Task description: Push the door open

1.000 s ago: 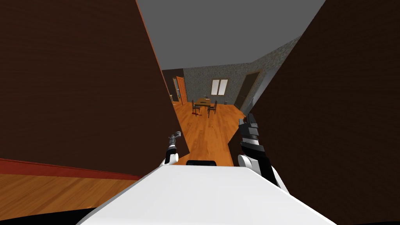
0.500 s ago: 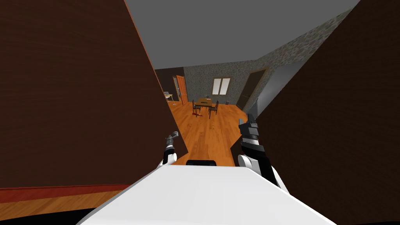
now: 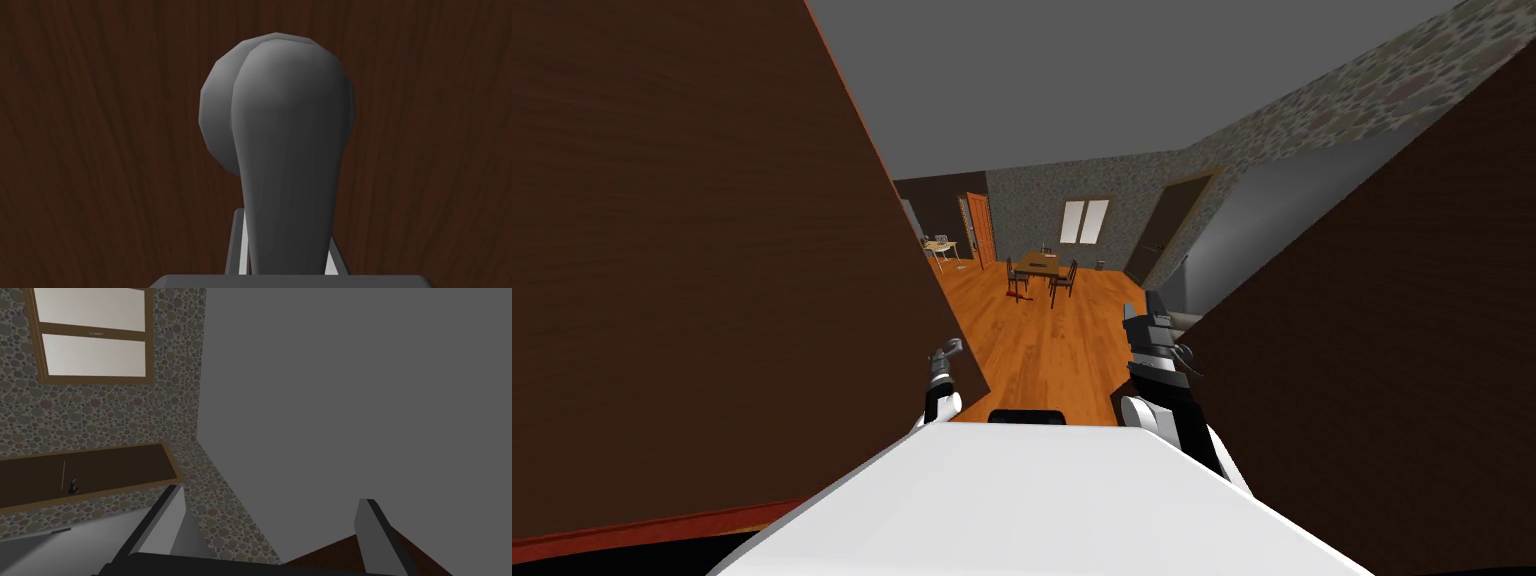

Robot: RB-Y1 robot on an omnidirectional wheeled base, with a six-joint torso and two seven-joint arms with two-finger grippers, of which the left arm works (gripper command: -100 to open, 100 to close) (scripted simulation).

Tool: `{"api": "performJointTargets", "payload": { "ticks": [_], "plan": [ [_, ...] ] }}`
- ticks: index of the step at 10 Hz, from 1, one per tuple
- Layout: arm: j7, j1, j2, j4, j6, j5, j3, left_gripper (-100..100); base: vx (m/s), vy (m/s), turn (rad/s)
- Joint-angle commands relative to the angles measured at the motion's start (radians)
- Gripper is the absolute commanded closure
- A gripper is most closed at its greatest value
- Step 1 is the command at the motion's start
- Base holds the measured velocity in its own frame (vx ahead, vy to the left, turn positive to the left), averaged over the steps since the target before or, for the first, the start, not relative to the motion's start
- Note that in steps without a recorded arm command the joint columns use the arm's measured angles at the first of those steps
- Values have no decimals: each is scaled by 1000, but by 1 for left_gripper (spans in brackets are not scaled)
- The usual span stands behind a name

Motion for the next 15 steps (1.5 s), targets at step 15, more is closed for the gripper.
{"api": "performJointTargets", "payload": {
  "ticks": [15],
  "plan": [
    [-52, 13, 2, -9, -12, 88, 155, 100, 167, 7, 44]
  ]
}}
